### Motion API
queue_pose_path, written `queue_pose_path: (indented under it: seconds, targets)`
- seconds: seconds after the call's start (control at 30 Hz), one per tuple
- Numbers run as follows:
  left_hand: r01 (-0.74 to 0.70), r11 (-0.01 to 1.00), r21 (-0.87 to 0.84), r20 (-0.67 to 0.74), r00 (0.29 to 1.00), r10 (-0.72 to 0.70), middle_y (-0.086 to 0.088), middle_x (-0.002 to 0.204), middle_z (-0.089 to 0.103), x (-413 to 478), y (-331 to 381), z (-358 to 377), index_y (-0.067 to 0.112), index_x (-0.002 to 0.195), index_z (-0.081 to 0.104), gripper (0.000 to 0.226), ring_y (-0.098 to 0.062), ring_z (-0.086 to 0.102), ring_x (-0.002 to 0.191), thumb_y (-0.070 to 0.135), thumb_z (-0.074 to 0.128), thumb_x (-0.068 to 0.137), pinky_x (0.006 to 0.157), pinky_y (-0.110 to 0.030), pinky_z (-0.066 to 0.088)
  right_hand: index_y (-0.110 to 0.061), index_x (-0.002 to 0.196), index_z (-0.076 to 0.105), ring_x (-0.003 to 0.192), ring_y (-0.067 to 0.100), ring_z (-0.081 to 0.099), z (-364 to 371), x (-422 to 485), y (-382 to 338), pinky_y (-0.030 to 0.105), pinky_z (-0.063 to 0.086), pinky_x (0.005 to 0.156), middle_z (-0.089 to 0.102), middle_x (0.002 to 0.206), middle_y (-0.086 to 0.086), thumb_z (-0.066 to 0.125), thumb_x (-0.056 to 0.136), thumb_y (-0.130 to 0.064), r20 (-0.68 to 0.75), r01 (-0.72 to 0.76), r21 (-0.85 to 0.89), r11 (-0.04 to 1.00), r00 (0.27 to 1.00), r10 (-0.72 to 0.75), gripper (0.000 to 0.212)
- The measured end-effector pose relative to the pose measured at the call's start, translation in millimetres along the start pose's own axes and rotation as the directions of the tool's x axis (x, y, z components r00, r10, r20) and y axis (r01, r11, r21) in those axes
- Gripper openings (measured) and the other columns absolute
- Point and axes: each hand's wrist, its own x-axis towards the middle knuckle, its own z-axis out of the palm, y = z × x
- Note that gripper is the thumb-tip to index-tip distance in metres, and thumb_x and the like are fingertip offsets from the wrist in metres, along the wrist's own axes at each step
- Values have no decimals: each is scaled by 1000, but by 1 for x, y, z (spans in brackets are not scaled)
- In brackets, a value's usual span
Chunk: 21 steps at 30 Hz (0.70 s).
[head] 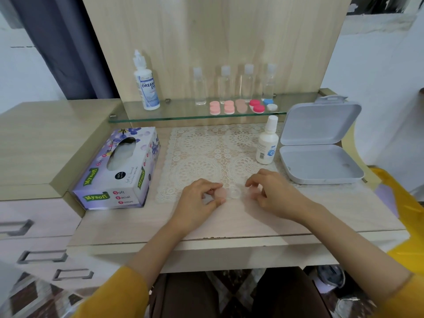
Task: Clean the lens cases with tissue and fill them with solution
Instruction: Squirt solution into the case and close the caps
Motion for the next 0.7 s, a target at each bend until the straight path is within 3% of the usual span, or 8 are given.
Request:
queue_pose_path:
  seconds: [0.1,0.27,0.4,0.57,0.7]
  targets:
    - [1,1000,5,5,1000,-1,-1,94,64,1,0,0,16,105,69,30,-10,58,86,17,74,75,72,-4,35,-14,109,63,68,0,41,-5,7,-5,18,31,71,48,100,-1,57,86,-11,-33,37,69,997,999,-35,23]
    - [8,1000,2,17,1000,-8,-1,96,64,0,-1,0,17,107,68,31,-10,58,89,19,74,76,73,-3,35,-15,115,62,78,8,40,0,20,-19,13,28,65,52,105,2,53,87,-7,44,119,6,993,992,-119,31]
    - [16,1000,7,33,999,-16,0,98,63,0,0,-1,16,107,68,30,-8,56,90,19,72,77,74,-2,34,-14,116,63,80,10,36,1,25,-25,17,23,62,51,95,4,52,86,-7,96,149,-87,985,985,-141,33]
    - [14,1000,18,44,999,-15,0,101,62,-1,1,0,15,108,67,30,-9,53,93,21,70,79,78,-4,33,-13,111,66,79,11,39,1,25,-23,12,27,58,45,87,0,55,86,-11,99,129,-101,987,988,-119,27]
    - [25,1000,12,55,998,-25,-1,101,62,0,1,0,14,107,68,31,-12,54,96,22,72,78,83,-14,38,-1,87,65,79,23,53,7,26,-25,31,41,64,59,82,10,62,81,-23,34,32,-104,994,999,-28,23]
